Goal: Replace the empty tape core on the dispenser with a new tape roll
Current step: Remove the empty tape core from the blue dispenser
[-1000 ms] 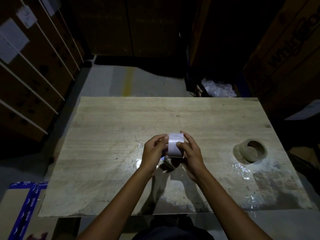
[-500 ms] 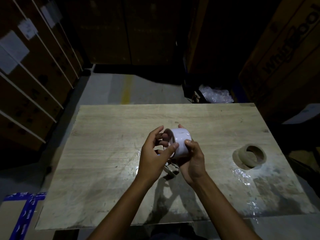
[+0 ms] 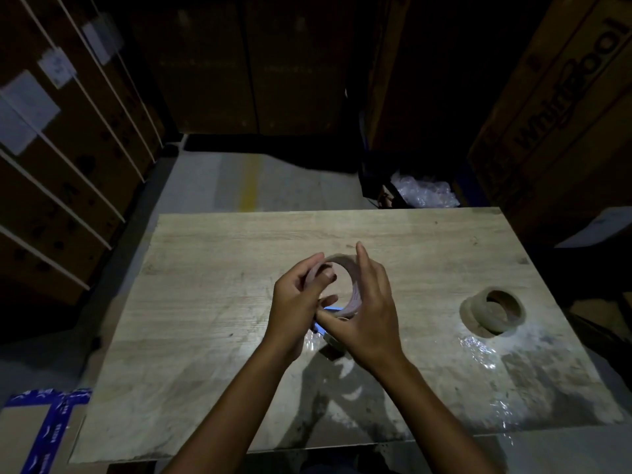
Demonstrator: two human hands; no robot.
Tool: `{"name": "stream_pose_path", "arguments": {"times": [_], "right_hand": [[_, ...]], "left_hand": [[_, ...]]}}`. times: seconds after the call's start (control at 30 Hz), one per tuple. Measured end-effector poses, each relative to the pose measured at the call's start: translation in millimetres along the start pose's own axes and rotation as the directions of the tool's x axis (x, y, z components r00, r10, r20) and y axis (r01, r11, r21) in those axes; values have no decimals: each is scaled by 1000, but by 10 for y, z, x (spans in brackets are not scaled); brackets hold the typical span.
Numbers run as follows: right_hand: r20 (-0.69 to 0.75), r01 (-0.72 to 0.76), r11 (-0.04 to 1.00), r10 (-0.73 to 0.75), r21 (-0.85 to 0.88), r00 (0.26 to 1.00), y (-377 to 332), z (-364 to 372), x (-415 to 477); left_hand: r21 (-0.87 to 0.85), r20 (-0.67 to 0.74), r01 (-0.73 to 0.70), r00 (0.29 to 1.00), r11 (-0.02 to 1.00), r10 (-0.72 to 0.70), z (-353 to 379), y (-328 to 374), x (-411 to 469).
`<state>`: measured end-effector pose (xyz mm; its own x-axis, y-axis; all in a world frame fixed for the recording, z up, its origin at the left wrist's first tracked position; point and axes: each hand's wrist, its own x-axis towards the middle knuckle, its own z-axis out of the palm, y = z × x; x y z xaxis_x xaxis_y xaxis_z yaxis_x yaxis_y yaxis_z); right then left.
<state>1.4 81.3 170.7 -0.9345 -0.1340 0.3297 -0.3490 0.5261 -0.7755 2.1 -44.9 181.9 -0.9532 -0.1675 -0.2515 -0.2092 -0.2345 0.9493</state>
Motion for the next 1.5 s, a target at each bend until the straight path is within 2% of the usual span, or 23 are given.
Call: {"name": "stream_pose_path", "arguments": {"times": [0.17,0.23,0.37,0.47,0.6,0.73,0.8,0.87,1.03,1.13,1.2,1.37,1.5], "right_hand": [[39,32,997,-35,67,999,-45,-71,-13],[63,54,997,-57,54,996,-55,-45,-23],[73,100,995,-102,24,992,-74,19,-22],[59,105,994,-107,31,993,-78,41,-17],[33,23,999,-24,49,999,-68,78,-56],[-47,-101,984,110,150,993,-51,81,-73],[-74,-107,982,120,154,990,-17,56,-52],[-60,-73,994,79,84,995,30,12,-26],[40,-31,995,35,-98,999,261,-142,20],[32,-16,987,21,-158,999,449,-249,43],[19,-64,988,68,-142,998,568,-345,55],[-24,-256,965,255,-52,967,834,-610,84],[-75,-327,945,325,-19,943,1112,-850,150]], "left_hand": [[-302,44,210,977,930,-207,-76,-39,96],[-341,107,249,968,907,-226,-94,-84,118],[-266,171,264,960,927,-224,-97,-112,154],[-193,182,215,967,957,-180,-75,-71,167],[-103,168,82,984,991,-64,-101,-28,212],[55,108,-96,990,994,89,-73,-48,267],[197,61,-168,985,966,159,-52,-97,309],[314,57,-240,970,918,234,-15,-144,328],[502,151,-392,918,771,368,178,-211,346],[549,226,-420,907,722,356,379,-261,377],[557,263,-423,906,715,331,521,-274,405],[517,293,-301,942,801,165,907,-358,535],[480,320,-262,941,837,111,1314,-464,708]]}}
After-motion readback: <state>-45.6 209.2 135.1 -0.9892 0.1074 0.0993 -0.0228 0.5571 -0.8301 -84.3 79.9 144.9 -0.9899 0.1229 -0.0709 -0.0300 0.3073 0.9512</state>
